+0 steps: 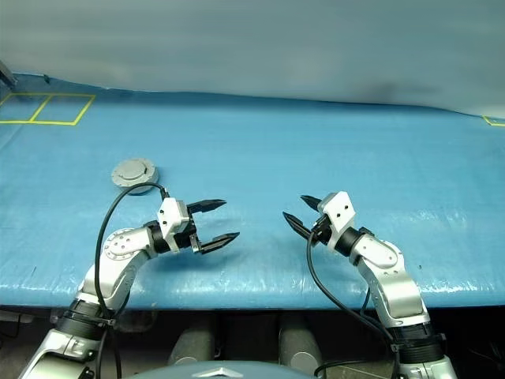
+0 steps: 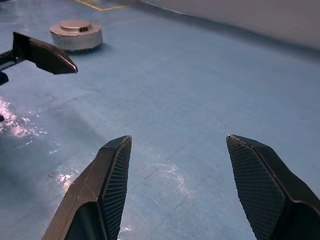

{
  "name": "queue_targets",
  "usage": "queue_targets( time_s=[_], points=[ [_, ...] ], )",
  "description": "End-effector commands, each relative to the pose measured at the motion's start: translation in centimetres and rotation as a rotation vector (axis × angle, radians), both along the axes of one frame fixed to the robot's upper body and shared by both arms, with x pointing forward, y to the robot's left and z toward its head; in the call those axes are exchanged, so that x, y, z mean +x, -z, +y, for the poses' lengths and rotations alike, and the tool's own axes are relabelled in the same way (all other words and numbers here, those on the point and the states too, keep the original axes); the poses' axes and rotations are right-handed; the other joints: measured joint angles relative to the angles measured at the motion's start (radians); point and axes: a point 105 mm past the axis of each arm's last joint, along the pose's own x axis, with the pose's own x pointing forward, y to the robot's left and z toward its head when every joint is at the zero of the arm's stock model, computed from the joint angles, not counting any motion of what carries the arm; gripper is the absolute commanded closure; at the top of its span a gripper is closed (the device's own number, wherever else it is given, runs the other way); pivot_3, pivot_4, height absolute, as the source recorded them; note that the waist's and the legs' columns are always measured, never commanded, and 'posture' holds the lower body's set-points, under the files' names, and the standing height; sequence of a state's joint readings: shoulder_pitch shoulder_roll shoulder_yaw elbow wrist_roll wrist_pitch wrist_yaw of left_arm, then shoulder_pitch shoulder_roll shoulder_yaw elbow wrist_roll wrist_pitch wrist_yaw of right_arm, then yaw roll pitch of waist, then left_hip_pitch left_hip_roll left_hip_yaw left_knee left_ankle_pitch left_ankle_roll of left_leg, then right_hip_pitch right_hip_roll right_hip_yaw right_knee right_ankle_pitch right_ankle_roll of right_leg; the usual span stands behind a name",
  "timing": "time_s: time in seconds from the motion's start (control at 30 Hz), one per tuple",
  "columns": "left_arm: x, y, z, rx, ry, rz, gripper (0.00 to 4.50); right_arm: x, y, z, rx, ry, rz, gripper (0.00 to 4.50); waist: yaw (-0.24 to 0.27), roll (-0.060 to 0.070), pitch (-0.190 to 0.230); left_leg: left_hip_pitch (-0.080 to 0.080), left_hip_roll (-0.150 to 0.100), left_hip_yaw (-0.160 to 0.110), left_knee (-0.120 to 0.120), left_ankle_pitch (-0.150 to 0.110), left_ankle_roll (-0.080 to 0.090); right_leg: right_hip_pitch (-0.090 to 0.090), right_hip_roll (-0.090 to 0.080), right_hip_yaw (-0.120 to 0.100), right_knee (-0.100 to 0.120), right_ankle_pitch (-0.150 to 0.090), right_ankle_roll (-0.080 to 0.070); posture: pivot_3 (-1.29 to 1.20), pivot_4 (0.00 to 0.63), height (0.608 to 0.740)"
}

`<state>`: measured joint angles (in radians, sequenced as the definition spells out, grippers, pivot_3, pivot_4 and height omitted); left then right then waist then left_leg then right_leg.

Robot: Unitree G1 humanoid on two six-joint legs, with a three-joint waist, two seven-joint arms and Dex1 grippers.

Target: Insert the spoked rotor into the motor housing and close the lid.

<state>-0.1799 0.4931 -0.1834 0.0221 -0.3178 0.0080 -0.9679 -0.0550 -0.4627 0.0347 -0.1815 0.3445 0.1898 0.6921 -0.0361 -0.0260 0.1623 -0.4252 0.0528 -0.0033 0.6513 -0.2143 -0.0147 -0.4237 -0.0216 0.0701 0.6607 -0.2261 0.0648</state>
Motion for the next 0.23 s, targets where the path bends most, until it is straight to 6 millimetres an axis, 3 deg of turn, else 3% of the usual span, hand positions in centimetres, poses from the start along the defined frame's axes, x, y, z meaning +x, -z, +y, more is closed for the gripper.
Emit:
queue_targets(
  time_s=[0.03,0.07,0.23],
  points=[
    [-0.51,-0.89,-0.45,-0.001,0.049,-0.03,0.0,-0.27,-1.17,0.54,-0.008,-0.034,-0.038,0.4,0.001,0.0,0.0,0.0,0.0,0.0,0.0,0.0,0.0,0.0,0.0,0.0,0.0,0.0,0.0,0.0,0.15,0.74],
    [-0.53,-0.95,-0.5,-0.005,0.05,-0.03,0.0,-0.24,-1.18,0.64,-0.004,-0.03,-0.04,0.09,0.002,0.0,0.0,0.0,0.0,0.0,0.0,0.0,0.0,0.0,0.0,0.0,0.0,0.0,0.0,0.0,0.15,0.74],
    [-0.57,-1.07,-0.8,-0.025,0.052,-0.029,0.0,-0.15,-0.58,0.64,-0.053,-0.007,-0.031,0.04,0.003,0.0,0.0,0.0,0.0,0.0,0.0,0.0,0.0,0.0,0.0,0.0,0.0,0.0,0.0,0.0,0.15,0.74]
  ],
)
